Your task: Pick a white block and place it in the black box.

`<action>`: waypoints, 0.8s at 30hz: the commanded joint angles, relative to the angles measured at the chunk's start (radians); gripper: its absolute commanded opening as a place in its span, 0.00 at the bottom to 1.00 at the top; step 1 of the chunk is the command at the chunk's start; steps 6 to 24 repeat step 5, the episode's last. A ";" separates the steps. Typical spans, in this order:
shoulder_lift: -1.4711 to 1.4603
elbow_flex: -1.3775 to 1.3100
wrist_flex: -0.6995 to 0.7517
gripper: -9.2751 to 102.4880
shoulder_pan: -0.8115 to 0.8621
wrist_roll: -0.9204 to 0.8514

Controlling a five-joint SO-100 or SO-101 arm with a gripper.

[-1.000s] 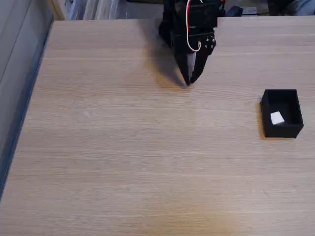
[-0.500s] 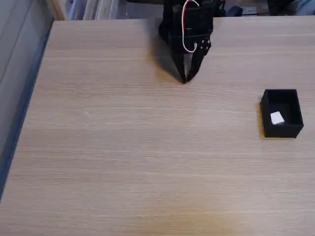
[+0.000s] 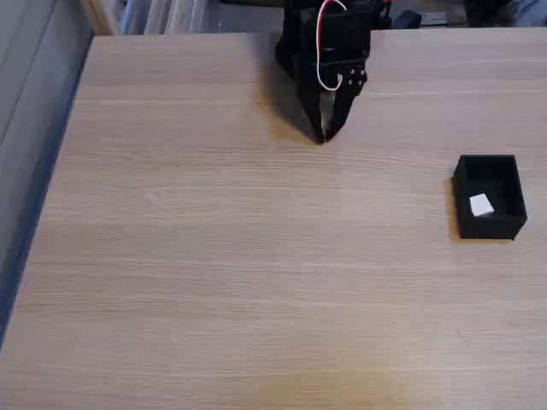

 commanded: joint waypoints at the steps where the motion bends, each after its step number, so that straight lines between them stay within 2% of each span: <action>1: 0.006 0.014 0.006 0.08 0.006 -0.006; 24: 0.006 0.014 0.006 0.08 0.011 -0.006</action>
